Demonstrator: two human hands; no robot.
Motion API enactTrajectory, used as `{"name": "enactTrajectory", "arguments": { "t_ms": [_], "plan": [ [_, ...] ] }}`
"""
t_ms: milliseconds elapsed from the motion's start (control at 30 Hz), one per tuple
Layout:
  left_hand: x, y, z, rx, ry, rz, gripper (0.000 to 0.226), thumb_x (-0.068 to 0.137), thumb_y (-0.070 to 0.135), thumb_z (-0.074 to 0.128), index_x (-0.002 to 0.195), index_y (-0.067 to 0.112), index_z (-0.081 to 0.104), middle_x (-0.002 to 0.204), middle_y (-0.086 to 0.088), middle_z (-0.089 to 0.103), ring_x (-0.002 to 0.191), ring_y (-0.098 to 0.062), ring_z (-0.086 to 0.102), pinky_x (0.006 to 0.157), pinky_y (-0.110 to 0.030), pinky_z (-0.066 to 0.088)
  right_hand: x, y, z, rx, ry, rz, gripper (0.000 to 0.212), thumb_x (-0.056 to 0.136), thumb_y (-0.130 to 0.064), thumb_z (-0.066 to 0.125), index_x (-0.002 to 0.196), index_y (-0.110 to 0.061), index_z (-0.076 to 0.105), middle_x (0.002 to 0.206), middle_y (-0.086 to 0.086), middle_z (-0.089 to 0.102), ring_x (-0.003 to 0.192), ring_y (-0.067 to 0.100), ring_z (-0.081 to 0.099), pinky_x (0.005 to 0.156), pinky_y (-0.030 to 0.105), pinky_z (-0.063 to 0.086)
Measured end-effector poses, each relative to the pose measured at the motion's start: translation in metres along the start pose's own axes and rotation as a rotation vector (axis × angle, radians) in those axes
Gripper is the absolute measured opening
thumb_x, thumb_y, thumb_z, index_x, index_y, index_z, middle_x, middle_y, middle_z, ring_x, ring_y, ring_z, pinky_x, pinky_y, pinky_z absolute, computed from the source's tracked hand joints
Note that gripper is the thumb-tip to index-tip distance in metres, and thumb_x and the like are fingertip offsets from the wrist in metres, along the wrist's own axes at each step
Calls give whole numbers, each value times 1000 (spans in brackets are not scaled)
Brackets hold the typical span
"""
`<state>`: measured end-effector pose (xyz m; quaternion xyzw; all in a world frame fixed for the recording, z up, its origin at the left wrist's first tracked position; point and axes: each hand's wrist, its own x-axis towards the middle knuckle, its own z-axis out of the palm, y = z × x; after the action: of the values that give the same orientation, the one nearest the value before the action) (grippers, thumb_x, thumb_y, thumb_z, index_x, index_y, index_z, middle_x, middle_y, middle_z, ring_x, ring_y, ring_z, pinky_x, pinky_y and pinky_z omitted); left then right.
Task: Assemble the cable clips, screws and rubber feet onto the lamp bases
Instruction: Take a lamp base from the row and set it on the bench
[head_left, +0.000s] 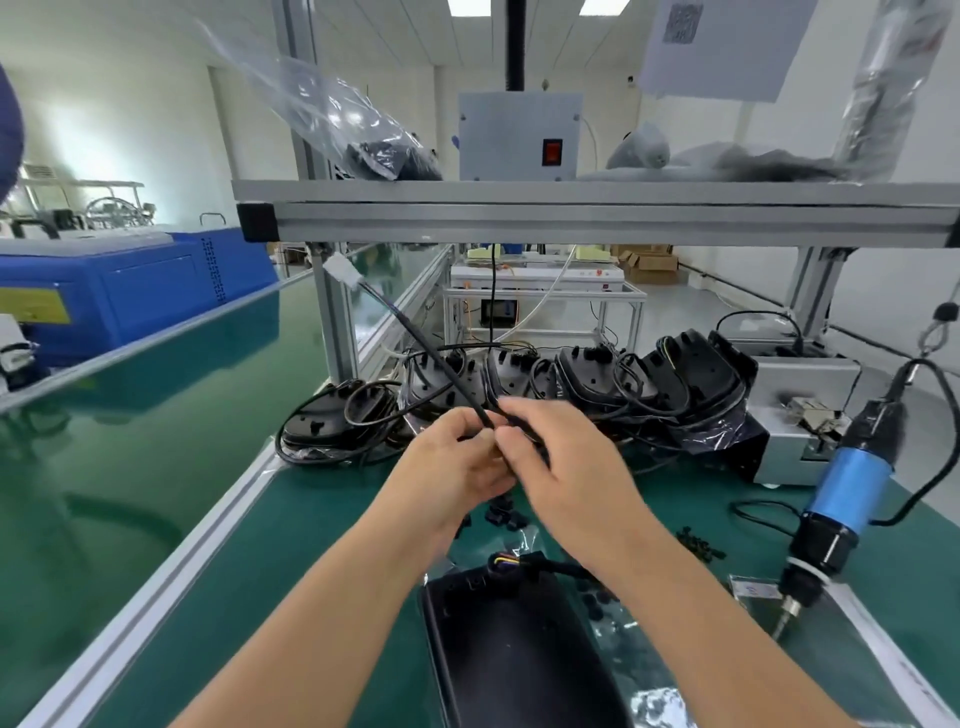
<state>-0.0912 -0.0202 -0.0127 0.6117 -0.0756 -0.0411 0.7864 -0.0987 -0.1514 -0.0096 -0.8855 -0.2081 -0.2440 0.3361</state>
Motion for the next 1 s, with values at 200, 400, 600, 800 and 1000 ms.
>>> {"name": "enactTrajectory", "arguments": {
  "t_ms": [200,400,600,800,1000],
  "plan": [
    [-9,5,-7,172,233,21,26,95,3,46,107,9,67,88,-9,75,76,-18,73,67,-29,58,33,-12,26,208,44,-30,15,97,-27,55,95,-19,68,77,-12,65,75,1,59,70,21,42],
    [-18,76,-40,20,574,424,22,96,40,53,97,23,67,91,3,76,89,-12,72,68,-27,52,32,-27,14,16,-26,-152,17,99,-34,51,103,-27,66,72,-9,65,60,8,55,62,33,50],
    [9,119,-76,-121,476,299,38,99,49,42,87,18,60,89,-3,77,84,-16,74,68,-29,47,49,-58,-10,-104,34,-225,27,98,-44,49,98,-25,68,68,-11,62,61,10,56,57,29,47],
    [46,84,-88,-132,480,23,41,99,52,35,87,17,53,70,1,74,60,-12,64,53,-23,38,53,-82,-10,-278,-19,-188,31,98,-43,48,85,-20,65,67,-5,60,63,17,57,57,31,49],
    [77,79,-95,-174,494,-52,41,100,54,33,85,19,48,56,5,69,43,-7,60,40,-16,34,34,-89,-3,-229,-140,-6,36,100,-39,41,71,-21,50,71,-5,55,70,21,55,60,31,40]
  ]
}}
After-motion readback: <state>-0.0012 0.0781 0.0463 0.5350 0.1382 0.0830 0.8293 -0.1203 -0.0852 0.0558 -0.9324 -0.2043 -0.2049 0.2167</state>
